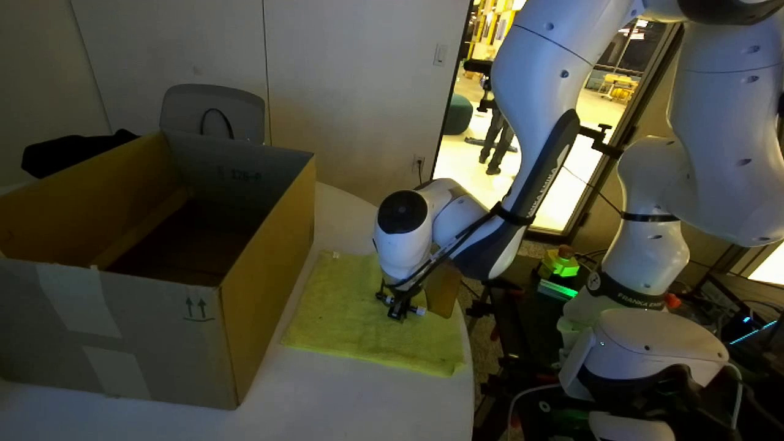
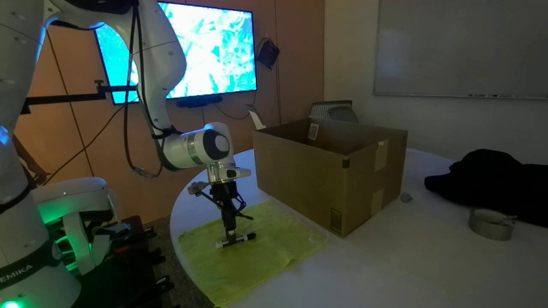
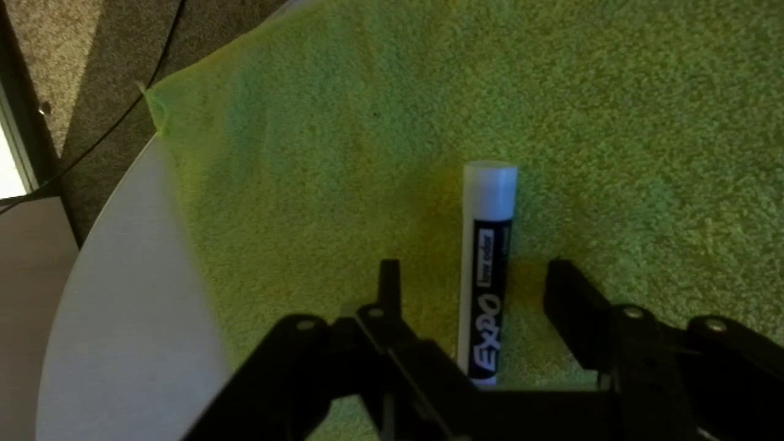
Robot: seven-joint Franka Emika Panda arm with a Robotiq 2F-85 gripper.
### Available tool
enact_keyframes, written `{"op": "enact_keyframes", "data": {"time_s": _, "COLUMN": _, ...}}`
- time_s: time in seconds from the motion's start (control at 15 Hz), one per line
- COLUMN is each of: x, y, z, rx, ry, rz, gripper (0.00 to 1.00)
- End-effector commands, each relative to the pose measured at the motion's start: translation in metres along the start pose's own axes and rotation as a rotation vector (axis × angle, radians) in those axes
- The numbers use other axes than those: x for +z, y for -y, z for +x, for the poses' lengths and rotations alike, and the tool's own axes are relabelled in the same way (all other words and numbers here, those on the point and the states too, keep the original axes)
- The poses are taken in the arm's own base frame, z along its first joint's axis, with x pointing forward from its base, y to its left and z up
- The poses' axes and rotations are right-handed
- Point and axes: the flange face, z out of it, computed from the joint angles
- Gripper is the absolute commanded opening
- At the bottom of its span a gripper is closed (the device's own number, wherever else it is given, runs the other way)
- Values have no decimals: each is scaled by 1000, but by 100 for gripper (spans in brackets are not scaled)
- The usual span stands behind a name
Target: Put the black marker in the yellow fabric, wrap it and put it in the box
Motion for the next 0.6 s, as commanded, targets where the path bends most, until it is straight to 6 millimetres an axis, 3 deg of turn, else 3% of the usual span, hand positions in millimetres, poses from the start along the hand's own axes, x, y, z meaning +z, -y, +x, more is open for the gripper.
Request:
{"op": "enact_keyframes", "data": {"time_s": 0.0, "x": -27, "y": 3, "z": -2, "rx": 17, "ry": -51, "rz": 5, "gripper": 95}}
{"op": "enact_keyframes", "data": {"time_s": 0.07, "x": -36, "y": 7, "z": -4, "rx": 11, "ry": -70, "rz": 20, "gripper": 100}}
{"op": "enact_keyframes", "data": {"time_s": 0.33, "x": -74, "y": 31, "z": -17, "rx": -40, "ry": -150, "rz": 93, "gripper": 100}}
{"op": "enact_keyframes", "data": {"time_s": 0.53, "x": -88, "y": 59, "z": -27, "rx": -113, "ry": -182, "rz": 209, "gripper": 100}}
